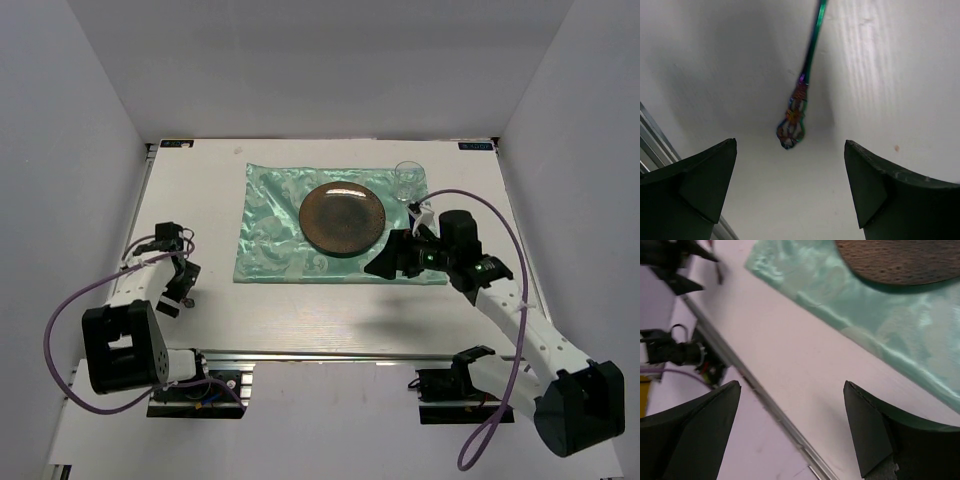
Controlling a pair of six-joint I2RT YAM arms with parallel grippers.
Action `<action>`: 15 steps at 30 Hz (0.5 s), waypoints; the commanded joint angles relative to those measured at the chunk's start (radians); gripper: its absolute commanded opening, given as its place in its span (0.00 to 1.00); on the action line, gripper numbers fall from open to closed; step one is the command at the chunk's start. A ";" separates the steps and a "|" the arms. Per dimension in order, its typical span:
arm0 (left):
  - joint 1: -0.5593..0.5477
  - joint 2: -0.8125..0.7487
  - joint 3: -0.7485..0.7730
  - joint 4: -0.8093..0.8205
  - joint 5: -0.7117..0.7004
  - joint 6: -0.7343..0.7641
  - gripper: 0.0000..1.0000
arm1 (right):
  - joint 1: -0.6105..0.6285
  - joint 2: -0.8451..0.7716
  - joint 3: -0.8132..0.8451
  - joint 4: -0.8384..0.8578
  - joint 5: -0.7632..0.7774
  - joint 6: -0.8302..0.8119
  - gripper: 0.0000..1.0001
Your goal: Set the dinner table for one person
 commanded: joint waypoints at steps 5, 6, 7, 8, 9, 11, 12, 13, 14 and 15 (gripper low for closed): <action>0.056 0.052 -0.089 0.249 -0.027 -0.053 0.97 | 0.032 -0.111 -0.069 0.281 -0.227 0.106 0.89; 0.056 0.063 -0.101 0.272 -0.024 -0.054 0.97 | 0.033 -0.115 -0.066 0.277 -0.228 0.095 0.89; 0.067 0.081 -0.109 0.291 -0.024 -0.053 0.96 | 0.032 -0.126 -0.063 0.243 -0.228 0.086 0.89; 0.078 0.089 -0.114 0.300 -0.024 -0.048 0.95 | 0.035 -0.130 -0.060 0.237 -0.228 0.069 0.89; 0.078 0.095 -0.120 0.311 -0.024 -0.050 0.94 | 0.033 -0.135 -0.060 0.234 -0.230 0.066 0.89; 0.102 0.109 -0.140 0.337 -0.011 -0.051 0.92 | 0.032 -0.138 -0.061 0.231 -0.248 0.066 0.89; 0.102 0.114 -0.148 0.349 -0.013 -0.054 0.92 | 0.035 -0.138 -0.063 0.235 -0.257 0.066 0.89; 0.117 0.118 -0.161 0.360 -0.011 -0.056 0.92 | 0.033 -0.138 -0.063 0.238 -0.265 0.068 0.89; 0.134 0.124 -0.166 0.367 -0.011 -0.054 0.91 | 0.035 -0.138 -0.064 0.243 -0.271 0.075 0.89; 0.134 0.130 -0.172 0.390 -0.010 -0.042 0.90 | 0.035 -0.138 -0.063 0.243 -0.271 0.074 0.89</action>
